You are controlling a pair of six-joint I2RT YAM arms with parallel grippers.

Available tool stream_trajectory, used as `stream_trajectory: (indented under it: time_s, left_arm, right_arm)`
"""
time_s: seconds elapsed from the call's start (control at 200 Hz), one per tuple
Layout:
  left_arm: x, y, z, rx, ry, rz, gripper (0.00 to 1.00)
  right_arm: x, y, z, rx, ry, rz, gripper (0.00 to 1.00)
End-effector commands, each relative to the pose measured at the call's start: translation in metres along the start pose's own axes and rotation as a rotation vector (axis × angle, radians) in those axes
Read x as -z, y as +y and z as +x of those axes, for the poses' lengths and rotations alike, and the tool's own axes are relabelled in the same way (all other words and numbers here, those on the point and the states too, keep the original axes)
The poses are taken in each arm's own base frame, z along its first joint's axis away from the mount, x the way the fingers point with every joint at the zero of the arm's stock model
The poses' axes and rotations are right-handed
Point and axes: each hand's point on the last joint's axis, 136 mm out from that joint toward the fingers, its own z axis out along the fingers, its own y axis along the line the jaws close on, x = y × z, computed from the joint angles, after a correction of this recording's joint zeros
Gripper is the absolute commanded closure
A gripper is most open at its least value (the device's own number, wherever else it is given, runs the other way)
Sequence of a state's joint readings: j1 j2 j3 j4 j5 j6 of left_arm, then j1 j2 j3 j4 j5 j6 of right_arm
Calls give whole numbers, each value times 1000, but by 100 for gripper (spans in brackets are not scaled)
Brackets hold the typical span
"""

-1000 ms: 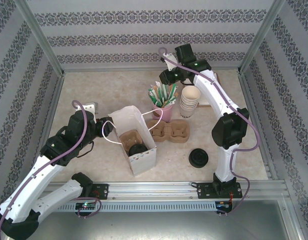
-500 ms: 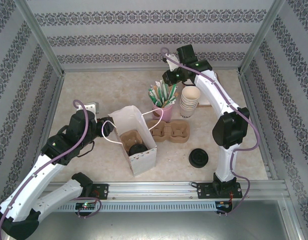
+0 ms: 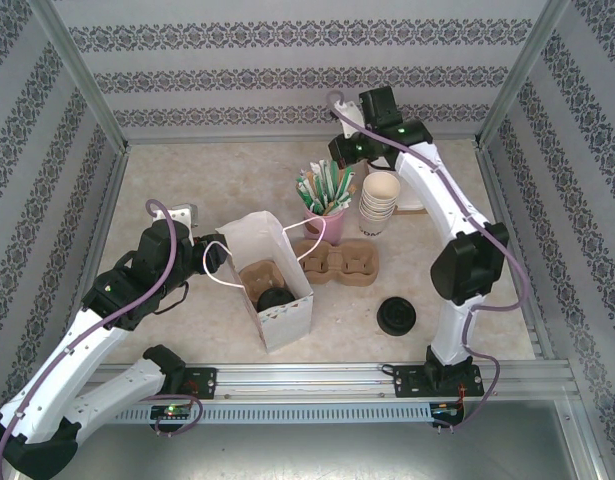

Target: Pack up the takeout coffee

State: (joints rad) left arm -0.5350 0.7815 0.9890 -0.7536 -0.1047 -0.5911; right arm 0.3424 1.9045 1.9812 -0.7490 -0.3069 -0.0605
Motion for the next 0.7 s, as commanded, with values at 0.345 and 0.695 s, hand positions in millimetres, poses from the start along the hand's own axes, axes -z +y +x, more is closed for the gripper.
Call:
stream_trajectory:
  time_s: [0.345, 0.695]
  left_arm:
    - [9, -4, -14, 19, -44, 16, 50]
    - [14, -4, -20, 19, -80, 20, 50]
  right_arm:
    - [85, 20, -45, 32, -221, 77, 100]
    - [172, 67, -67, 108, -395, 125, 100]
